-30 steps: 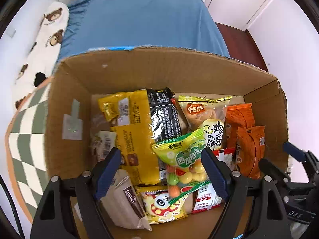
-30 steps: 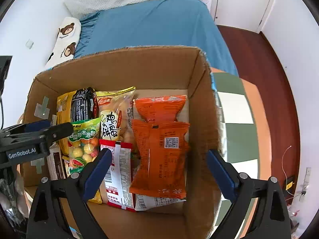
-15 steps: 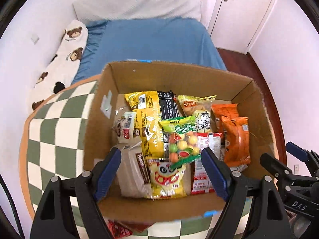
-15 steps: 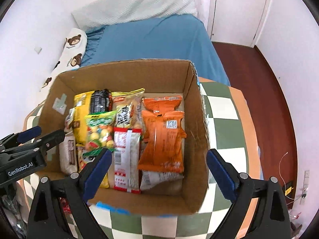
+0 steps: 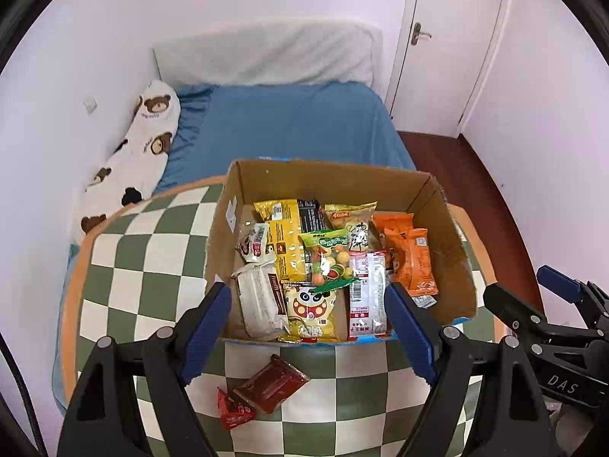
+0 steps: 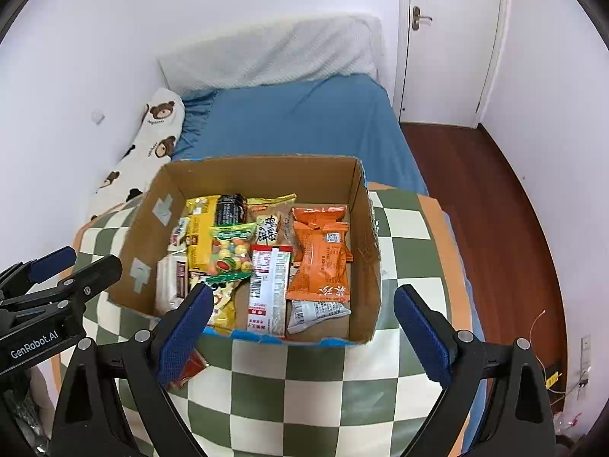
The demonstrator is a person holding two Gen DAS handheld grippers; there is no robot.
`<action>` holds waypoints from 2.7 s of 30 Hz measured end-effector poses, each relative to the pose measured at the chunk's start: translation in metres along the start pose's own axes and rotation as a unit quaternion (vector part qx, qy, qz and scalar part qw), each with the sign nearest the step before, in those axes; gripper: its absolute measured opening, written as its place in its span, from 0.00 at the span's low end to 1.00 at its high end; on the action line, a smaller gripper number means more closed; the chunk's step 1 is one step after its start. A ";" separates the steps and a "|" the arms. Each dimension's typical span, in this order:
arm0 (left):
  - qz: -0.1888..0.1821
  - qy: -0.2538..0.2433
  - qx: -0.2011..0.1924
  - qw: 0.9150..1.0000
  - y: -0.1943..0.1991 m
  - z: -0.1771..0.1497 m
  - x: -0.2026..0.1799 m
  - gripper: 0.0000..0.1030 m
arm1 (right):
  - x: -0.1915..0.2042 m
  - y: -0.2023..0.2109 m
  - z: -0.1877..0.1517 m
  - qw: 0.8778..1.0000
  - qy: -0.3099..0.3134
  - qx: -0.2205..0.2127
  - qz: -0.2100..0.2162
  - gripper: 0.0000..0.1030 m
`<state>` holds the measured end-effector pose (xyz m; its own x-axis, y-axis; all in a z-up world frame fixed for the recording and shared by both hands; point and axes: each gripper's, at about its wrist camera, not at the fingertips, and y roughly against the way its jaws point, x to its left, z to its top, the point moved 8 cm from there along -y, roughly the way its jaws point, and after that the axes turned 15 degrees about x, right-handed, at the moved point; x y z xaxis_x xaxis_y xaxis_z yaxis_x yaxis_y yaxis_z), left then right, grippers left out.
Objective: Organize snacks
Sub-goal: 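Carry both bags into the box and open both tools, then grasp the dark red packet with right tool while left tool grasps red triangular packet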
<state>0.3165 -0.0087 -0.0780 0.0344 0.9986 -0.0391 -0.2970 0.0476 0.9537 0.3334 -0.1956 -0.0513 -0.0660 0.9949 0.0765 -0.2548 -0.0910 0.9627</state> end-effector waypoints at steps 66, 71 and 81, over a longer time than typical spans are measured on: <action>-0.012 0.087 0.260 0.962 -0.202 -0.172 0.123 0.80 | 0.116 -0.250 -0.217 0.970 0.069 0.233 0.004 0.72; -0.022 0.101 0.255 0.962 -0.211 -0.165 0.124 0.70 | 0.115 -0.263 -0.213 0.975 0.032 0.217 0.039 0.97; -0.012 0.091 0.272 0.958 -0.213 -0.169 0.116 0.70 | 0.117 -0.288 -0.223 0.970 0.033 0.236 0.042 1.00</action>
<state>0.2222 0.1002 -0.3360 -0.1458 0.9870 -0.0675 0.2445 0.1020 0.9643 0.1843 -0.0624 -0.3778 -0.1328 0.9785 0.1581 0.2237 -0.1258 0.9665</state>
